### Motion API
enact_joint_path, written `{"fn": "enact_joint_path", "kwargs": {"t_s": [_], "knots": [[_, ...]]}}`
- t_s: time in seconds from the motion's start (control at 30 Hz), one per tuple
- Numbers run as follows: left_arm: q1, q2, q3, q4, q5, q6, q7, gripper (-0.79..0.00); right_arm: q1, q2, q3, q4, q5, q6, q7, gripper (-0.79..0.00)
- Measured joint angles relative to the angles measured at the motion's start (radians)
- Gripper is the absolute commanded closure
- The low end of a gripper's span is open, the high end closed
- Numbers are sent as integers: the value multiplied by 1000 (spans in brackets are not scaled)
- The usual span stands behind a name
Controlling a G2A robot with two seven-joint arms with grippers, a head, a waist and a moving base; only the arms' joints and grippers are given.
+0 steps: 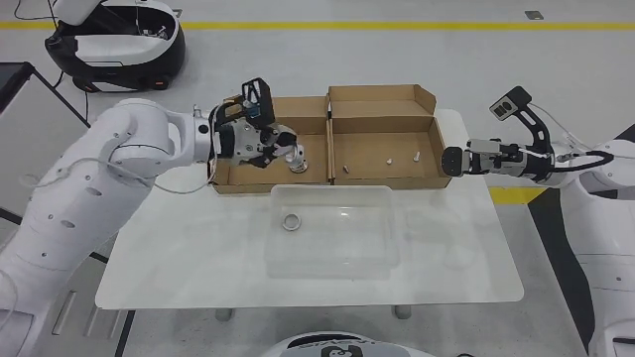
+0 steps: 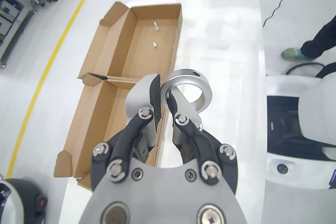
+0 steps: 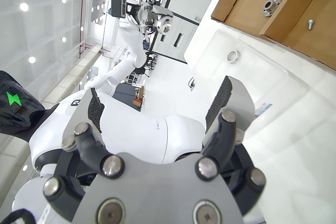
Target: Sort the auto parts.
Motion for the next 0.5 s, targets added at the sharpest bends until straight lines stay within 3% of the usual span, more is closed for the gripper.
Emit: {"fn": "enact_joint_path", "kwargs": {"t_s": [0.2,0.5], "knots": [[144,27,-133,49,-243,-191,215,0,0,0,0,0,0,0,0,-785],[231,19,-160,-123,-480,-196,404,0,0,0,0,0,0,0,0,-785]]}}
